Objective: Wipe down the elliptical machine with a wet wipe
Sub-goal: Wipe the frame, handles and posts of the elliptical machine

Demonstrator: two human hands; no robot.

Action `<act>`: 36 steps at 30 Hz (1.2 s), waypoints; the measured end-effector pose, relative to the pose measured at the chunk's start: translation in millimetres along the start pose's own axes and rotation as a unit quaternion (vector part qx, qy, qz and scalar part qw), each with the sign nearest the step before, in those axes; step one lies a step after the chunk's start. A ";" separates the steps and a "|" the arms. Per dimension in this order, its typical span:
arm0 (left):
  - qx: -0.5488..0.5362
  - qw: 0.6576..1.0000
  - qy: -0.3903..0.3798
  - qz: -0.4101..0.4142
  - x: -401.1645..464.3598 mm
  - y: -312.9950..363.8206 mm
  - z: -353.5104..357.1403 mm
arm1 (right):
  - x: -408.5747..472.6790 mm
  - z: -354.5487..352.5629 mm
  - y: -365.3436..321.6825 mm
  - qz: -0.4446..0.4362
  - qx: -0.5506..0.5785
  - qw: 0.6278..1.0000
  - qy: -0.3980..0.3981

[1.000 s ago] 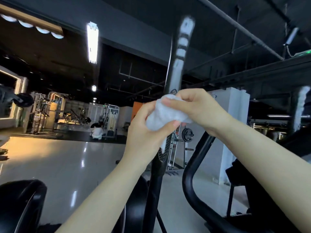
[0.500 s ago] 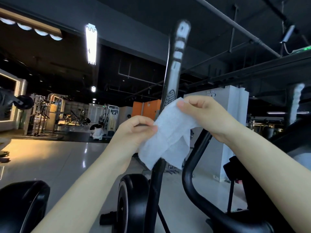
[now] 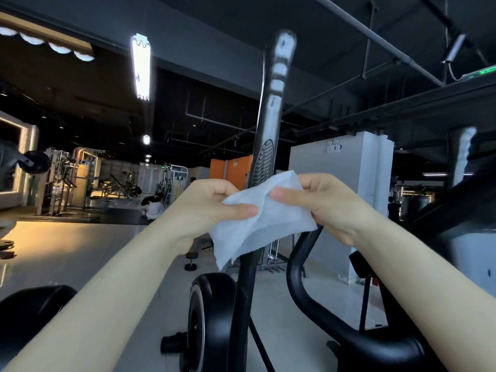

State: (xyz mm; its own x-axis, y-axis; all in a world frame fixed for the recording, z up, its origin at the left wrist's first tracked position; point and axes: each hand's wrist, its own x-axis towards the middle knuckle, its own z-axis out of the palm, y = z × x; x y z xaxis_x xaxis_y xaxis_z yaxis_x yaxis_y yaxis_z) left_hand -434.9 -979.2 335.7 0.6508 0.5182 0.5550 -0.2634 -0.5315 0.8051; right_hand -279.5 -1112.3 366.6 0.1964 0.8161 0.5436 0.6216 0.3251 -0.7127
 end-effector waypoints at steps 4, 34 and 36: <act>-0.021 1.000 -0.011 -0.008 -1.1 5.3 -5.2 | 4.7 -12.8 -4.6 -0.008 0.043 0.998 0.043; 0.051 0.996 0.069 -0.037 29.6 3.8 -16.5 | -0.2 17.6 29.1 0.188 0.276 0.942 0.042; 0.022 0.997 0.059 -0.047 28.2 4.1 -16.1 | 2.1 18.2 30.7 0.175 0.267 0.943 0.096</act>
State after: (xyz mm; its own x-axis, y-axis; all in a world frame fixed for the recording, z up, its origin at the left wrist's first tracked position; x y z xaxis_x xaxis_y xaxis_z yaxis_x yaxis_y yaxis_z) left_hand -429.1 -956.0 358.0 0.5820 0.6415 0.4996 -0.1711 -0.5041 0.8465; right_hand -273.9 -1091.9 337.7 0.4835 0.8337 0.2667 0.0322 0.2875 -0.9572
